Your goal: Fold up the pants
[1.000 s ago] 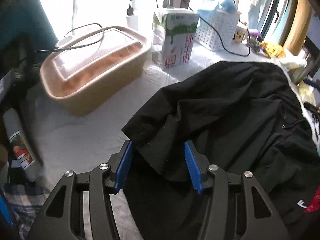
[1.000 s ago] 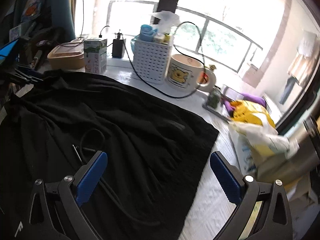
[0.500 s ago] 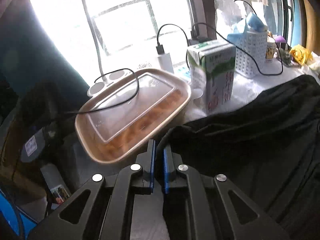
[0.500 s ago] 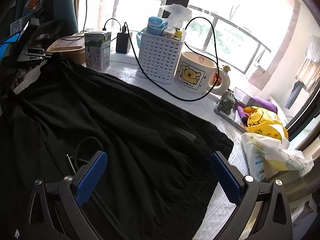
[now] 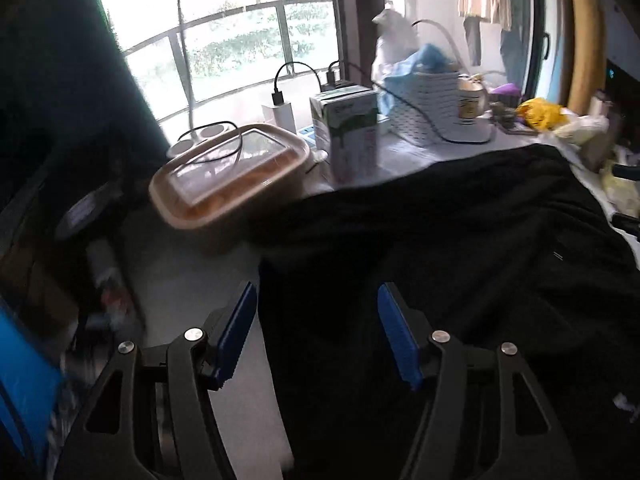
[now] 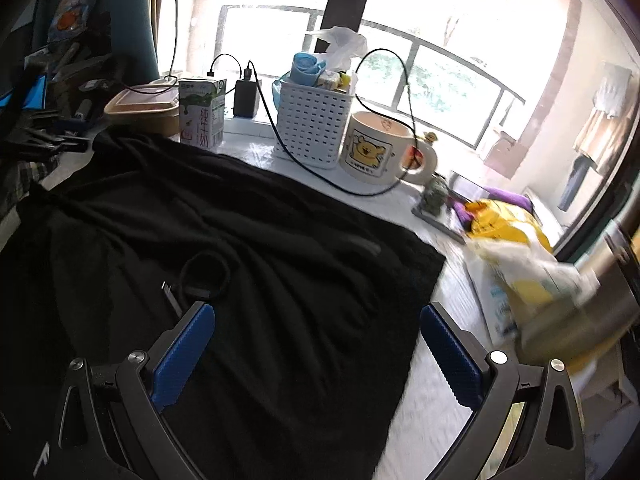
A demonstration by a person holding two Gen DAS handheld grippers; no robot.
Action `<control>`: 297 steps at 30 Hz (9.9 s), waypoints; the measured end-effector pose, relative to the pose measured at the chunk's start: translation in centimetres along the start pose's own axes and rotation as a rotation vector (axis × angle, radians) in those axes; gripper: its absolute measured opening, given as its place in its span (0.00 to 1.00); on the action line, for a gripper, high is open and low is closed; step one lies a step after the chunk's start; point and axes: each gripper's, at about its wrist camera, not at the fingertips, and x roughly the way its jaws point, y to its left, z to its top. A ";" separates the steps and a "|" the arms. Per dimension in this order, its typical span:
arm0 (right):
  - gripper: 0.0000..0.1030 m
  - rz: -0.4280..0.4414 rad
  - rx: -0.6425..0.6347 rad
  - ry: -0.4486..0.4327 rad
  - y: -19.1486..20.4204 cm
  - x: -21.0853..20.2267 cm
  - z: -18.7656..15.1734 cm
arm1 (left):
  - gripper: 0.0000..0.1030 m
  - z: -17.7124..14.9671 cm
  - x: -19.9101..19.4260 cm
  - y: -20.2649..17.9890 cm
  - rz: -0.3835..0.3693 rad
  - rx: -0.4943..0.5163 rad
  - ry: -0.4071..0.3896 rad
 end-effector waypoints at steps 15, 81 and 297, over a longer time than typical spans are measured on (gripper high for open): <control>1.00 -0.119 0.046 0.036 1.5 -9.4 -10.3 | 0.67 -13.8 -10.1 -4.5 -0.134 -0.052 0.012; 0.12 -0.031 0.080 -0.145 5.2 -13.0 -16.0 | 0.03 -18.4 -14.4 -9.4 -0.086 -0.007 -0.208; 0.77 -0.039 0.402 0.148 -5.4 -0.8 -5.9 | 0.60 1.5 -0.8 -2.4 -0.097 0.045 -0.022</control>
